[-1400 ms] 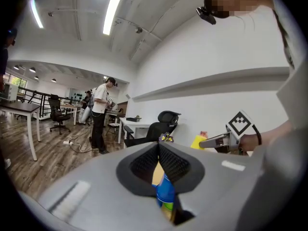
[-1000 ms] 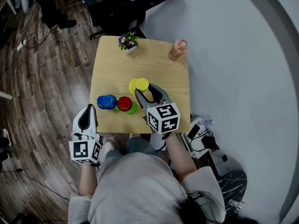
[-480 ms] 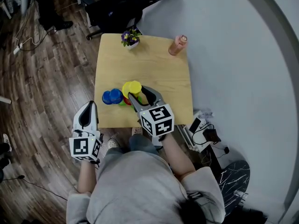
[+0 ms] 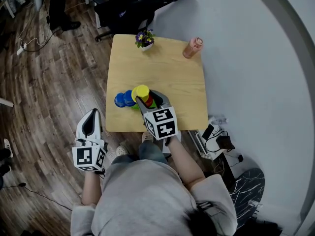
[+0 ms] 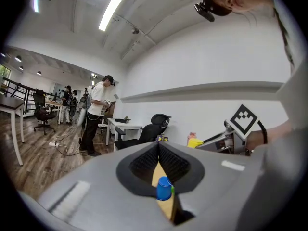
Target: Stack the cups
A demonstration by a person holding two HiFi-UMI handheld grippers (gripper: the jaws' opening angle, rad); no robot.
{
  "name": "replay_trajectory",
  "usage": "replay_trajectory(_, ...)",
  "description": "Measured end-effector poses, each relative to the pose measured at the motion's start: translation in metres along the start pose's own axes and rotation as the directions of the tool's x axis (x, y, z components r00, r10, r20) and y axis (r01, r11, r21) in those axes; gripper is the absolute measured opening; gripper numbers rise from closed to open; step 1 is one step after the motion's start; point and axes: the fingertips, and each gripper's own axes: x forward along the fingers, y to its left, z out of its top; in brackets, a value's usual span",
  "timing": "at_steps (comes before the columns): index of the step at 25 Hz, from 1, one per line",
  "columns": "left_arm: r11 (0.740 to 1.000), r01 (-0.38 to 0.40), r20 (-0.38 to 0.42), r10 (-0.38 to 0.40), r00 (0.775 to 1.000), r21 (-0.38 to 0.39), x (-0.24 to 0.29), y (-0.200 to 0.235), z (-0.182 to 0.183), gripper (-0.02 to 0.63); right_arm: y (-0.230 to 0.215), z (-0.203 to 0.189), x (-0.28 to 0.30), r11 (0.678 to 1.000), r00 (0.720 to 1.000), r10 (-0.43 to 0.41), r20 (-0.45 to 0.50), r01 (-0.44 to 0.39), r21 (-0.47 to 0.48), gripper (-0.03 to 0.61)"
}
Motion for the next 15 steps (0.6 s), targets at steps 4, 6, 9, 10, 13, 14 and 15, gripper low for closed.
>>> replay_trajectory(4, 1.0, -0.021, -0.004, 0.021, 1.0, -0.005, -0.009, 0.01, -0.003, 0.058, 0.001, 0.001, 0.005, 1.0, 1.0, -0.021, 0.002, 0.021, -0.021, 0.211)
replay_trajectory(6, 1.0, -0.03, -0.004, 0.03, 1.0, -0.007, -0.014, 0.015, -0.004, 0.058, 0.002, 0.002, 0.006, 0.999, 1.0, -0.025, 0.002, 0.025, -0.024, 0.212)
replay_trajectory(9, 0.999, -0.04, -0.006, 0.04, 0.999, -0.01, -0.019, 0.02, -0.006, 0.058, 0.003, 0.001, 0.006, 0.999, 0.999, -0.038, 0.001, 0.038, -0.029, 0.212)
replay_trajectory(10, 0.999, -0.042, -0.006, 0.042, 0.999, -0.011, -0.02, 0.021, -0.006, 0.058, 0.003, 0.001, 0.006, 0.999, 0.999, -0.043, 0.0, 0.043, -0.031, 0.212)
replay_trajectory(13, 0.999, -0.044, -0.003, 0.044, 0.999, -0.013, -0.022, 0.023, -0.006, 0.058, 0.004, 0.002, 0.005, 0.998, 0.999, -0.054, -0.002, 0.054, -0.04, 0.212)
replay_trajectory(14, 0.999, -0.044, -0.003, 0.044, 0.999, -0.013, -0.023, 0.024, -0.005, 0.058, 0.004, 0.002, 0.005, 0.998, 0.998, -0.056, -0.003, 0.056, -0.042, 0.213)
replay_trajectory(15, 0.999, -0.042, -0.002, 0.042, 0.999, -0.013, -0.024, 0.024, -0.005, 0.058, 0.005, 0.002, 0.005, 0.997, 0.998, -0.056, -0.004, 0.056, -0.044, 0.213)
